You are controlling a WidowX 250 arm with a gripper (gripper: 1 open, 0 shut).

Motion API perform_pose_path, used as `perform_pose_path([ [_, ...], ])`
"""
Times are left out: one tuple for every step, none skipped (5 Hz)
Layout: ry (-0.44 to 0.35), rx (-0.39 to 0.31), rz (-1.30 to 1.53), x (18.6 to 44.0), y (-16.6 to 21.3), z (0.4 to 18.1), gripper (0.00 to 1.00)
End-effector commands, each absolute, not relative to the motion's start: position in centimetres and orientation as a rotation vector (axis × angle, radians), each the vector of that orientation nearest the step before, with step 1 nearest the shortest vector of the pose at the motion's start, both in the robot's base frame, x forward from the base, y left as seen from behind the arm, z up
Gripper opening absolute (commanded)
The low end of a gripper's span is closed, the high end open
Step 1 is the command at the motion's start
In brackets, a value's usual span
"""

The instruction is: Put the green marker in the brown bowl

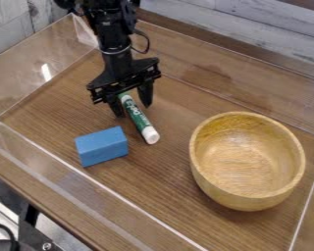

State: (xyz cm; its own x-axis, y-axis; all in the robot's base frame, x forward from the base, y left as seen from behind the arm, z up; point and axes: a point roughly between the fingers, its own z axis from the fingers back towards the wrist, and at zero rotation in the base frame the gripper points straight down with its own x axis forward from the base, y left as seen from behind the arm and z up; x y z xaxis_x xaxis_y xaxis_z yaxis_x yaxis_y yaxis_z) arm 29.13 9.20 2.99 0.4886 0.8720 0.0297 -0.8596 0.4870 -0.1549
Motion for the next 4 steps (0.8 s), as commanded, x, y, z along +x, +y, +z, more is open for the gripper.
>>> perform_pose_path([
  [-0.16,-0.13,1.03,29.7,9.2,4.5,0.0],
  [-0.159,-0.122,1.01,29.6,9.0,5.1,0.0],
  [-0.156,-0.114,0.99,29.5,8.9,5.6,0.0],
  [-0.154,-0.107,0.973,29.4,8.7,6.3,0.0],
])
